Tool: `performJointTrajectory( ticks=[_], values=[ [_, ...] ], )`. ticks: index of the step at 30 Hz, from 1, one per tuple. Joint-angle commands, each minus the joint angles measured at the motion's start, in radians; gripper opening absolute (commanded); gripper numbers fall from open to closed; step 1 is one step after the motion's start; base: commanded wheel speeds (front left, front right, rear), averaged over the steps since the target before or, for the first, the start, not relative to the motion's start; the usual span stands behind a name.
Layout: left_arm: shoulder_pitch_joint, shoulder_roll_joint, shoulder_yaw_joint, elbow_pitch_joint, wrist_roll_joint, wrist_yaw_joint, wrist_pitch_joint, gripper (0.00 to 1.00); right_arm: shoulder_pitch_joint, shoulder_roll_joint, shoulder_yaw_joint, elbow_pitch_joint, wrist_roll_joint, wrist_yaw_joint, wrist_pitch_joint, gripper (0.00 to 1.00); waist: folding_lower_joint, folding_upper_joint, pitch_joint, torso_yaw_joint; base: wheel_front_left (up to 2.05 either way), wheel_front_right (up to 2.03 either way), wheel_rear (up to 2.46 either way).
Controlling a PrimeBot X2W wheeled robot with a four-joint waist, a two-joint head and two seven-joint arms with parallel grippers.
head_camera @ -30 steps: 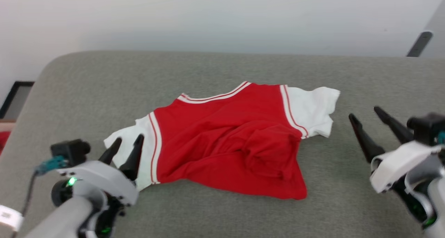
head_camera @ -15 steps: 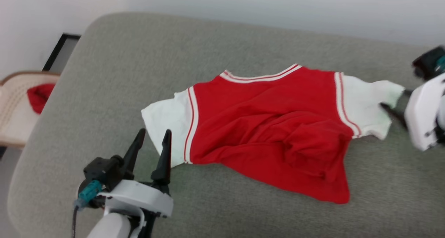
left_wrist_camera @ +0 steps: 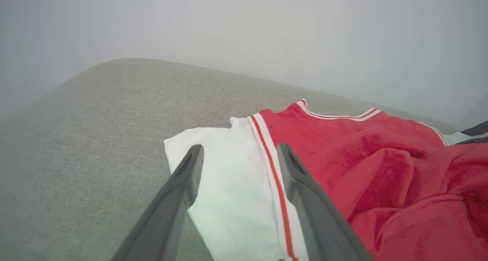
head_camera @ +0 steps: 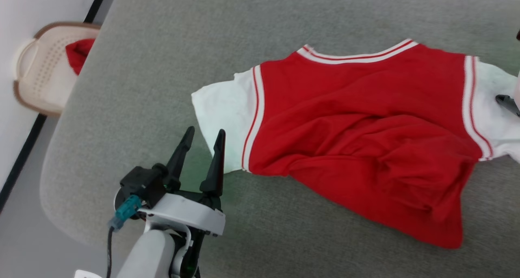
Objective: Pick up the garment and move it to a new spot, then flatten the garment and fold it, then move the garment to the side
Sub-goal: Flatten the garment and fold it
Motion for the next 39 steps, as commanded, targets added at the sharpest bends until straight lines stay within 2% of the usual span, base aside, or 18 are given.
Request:
performJointTrajectory(
  ticks=[1,6,7,8,12,16,21,23,24,27,33,35,39],
  values=[
    [-0.006,-0.009,0.013,0.007,0.013,-0.011,-0.001,1.00,-0.015,-0.003,0.036,0.011,0.008,-0.001,0.002,1.00,0.0000,-0.0001,0.043,0.045,0.00,0.00,0.00],
    [-0.014,-0.035,0.048,0.021,0.047,-0.042,-0.001,1.00,-0.032,0.002,0.171,0.046,0.045,-0.001,-0.002,1.00,0.0000,-0.0001,0.045,0.046,0.00,0.00,0.00],
    [-0.015,-0.038,0.054,0.021,0.054,-0.045,-0.001,1.00,-0.032,0.003,0.199,0.049,0.055,-0.001,0.001,0.39,0.0000,-0.0001,0.044,0.045,0.00,0.00,0.00],
    [-0.018,-0.041,0.061,0.020,0.056,-0.050,-0.001,1.00,-0.036,0.002,0.224,0.045,0.061,0.000,-0.003,0.00,0.0000,-0.0001,0.043,0.044,0.00,0.00,0.00],
    [-0.029,-0.041,0.083,0.017,0.068,-0.063,-0.001,1.00,-0.063,-0.015,0.267,0.077,0.094,-0.001,-0.033,0.00,0.0000,-0.0001,0.036,0.033,0.00,0.00,0.00],
    [-0.054,-0.012,0.089,0.020,0.076,-0.075,-0.001,1.00,-0.074,-0.020,0.282,0.105,0.120,-0.001,-0.084,0.00,0.0000,-0.0001,0.024,0.010,0.00,0.00,0.00],
    [-0.138,0.076,0.042,0.025,0.092,-0.082,0.029,1.00,-0.058,-0.033,0.293,0.101,0.130,-0.001,-0.141,0.00,0.0000,-0.0001,0.004,-0.030,0.00,0.00,0.00],
    [-0.187,0.116,-0.010,0.026,0.069,-0.085,0.088,1.00,-0.044,-0.039,0.297,0.082,0.137,-0.001,-0.162,0.00,0.0000,-0.0001,0.003,-0.048,0.00,0.00,0.00],
    [-0.221,0.154,-0.050,0.025,0.065,-0.086,0.123,1.00,-0.036,-0.040,0.299,0.071,0.143,-0.001,-0.169,0.00,0.0000,-0.0001,0.003,-0.059,0.00,0.00,0.00],
    [-0.326,0.245,-0.181,0.025,-0.043,-0.082,0.245,1.00,-0.029,-0.046,0.304,0.028,0.138,0.000,-0.178,0.00,0.0000,-0.0001,0.012,-0.090,0.00,0.00,0.00],
    [-0.589,0.423,-0.454,0.077,-0.353,-0.082,0.569,1.00,-0.074,-0.023,0.306,-0.028,0.128,0.000,-0.174,0.00,0.0000,-0.0001,0.066,-0.147,0.00,0.00,0.00],
    [-0.677,0.457,-0.522,0.112,-0.418,-0.082,0.646,1.00,-0.091,-0.009,0.307,-0.040,0.120,0.000,-0.175,0.00,0.0000,-0.0001,0.087,-0.162,0.00,0.00,0.00],
    [-0.801,0.486,-0.631,0.195,-0.558,-0.082,0.776,1.00,-0.120,0.019,0.312,-0.063,0.092,0.000,-0.160,0.00,0.0000,-0.0001,0.126,-0.190,0.00,0.00,0.00]
  ],
)
